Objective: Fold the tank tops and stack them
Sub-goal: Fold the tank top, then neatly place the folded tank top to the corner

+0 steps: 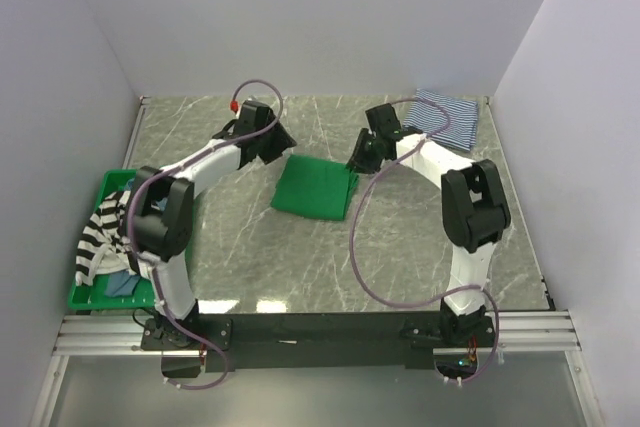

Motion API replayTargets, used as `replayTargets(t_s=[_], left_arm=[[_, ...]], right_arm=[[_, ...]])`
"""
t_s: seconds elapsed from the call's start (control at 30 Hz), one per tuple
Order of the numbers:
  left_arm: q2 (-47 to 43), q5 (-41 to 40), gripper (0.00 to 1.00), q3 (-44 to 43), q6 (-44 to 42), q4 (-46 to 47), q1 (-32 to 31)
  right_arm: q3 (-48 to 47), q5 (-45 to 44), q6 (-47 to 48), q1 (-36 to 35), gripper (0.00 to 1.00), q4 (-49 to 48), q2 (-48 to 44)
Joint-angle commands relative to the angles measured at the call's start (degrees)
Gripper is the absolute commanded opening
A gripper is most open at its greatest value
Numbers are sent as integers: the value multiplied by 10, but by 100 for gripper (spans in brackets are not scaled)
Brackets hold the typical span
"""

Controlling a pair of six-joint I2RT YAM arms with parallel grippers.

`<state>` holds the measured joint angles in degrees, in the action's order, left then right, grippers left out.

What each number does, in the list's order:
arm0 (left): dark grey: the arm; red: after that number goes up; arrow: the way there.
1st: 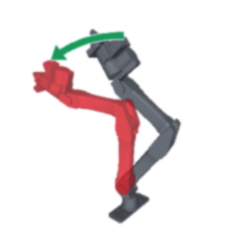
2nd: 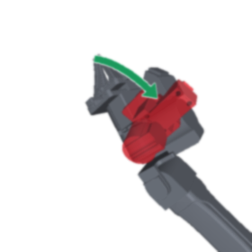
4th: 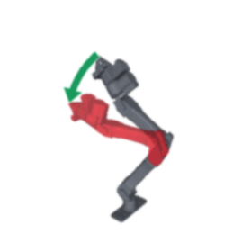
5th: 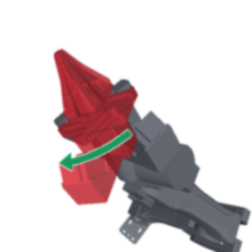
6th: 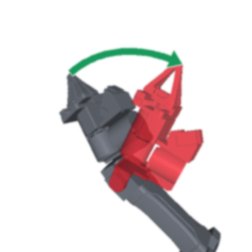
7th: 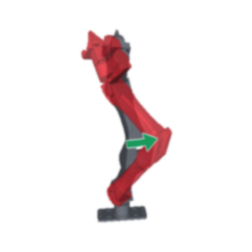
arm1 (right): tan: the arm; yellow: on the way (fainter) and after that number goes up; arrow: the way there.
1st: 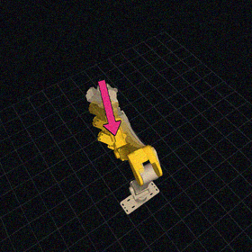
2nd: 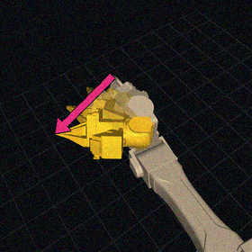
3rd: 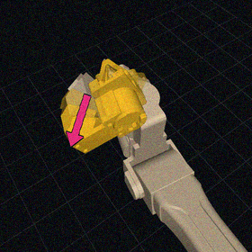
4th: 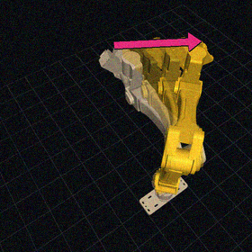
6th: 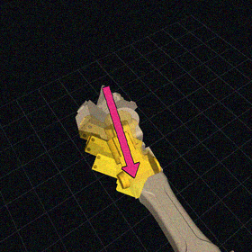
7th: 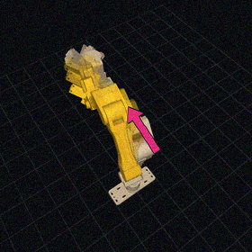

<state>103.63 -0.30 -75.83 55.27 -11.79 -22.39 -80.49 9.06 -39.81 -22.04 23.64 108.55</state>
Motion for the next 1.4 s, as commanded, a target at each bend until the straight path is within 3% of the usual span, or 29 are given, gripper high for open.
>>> replayTargets(t_s=[0.0, 0.03, 0.1, 0.27, 0.3, 0.5, 0.67, 1.23, 1.37], left_arm=[[48, 69, 62, -41, -36, 51, 24], [50, 71, 69, -46, -41, 49, 29], [44, 53, 69, -54, -56, 36, 36], [-4, -25, 63, -42, -51, -58, 38], [-9, -33, 62, -35, -46, -63, 38], [-53, -15, 62, 99, -38, -19, 31], [-49, -1, 62, 151, -40, 14, 15], [-7, -17, 56, 191, -24, 16, -30], [0, -2, 55, 196, -17, 27, -34]], right_arm=[[-34, -9, 28, 27, 38, 32, 28], [-17, -16, 27, 31, 40, 26, 19], [4, -31, 30, 37, 45, 17, -17], [94, -62, 35, 37, 48, -10, -90], [114, -53, 35, 35, 53, -25, -103], [214, 27, 44, 24, 72, -133, -133], [234, 63, 42, 10, 76, -206, -110], [201, 29, 33, -40, 79, -235, -12], [192, 34, 32, -50, 75, -233, -2]])
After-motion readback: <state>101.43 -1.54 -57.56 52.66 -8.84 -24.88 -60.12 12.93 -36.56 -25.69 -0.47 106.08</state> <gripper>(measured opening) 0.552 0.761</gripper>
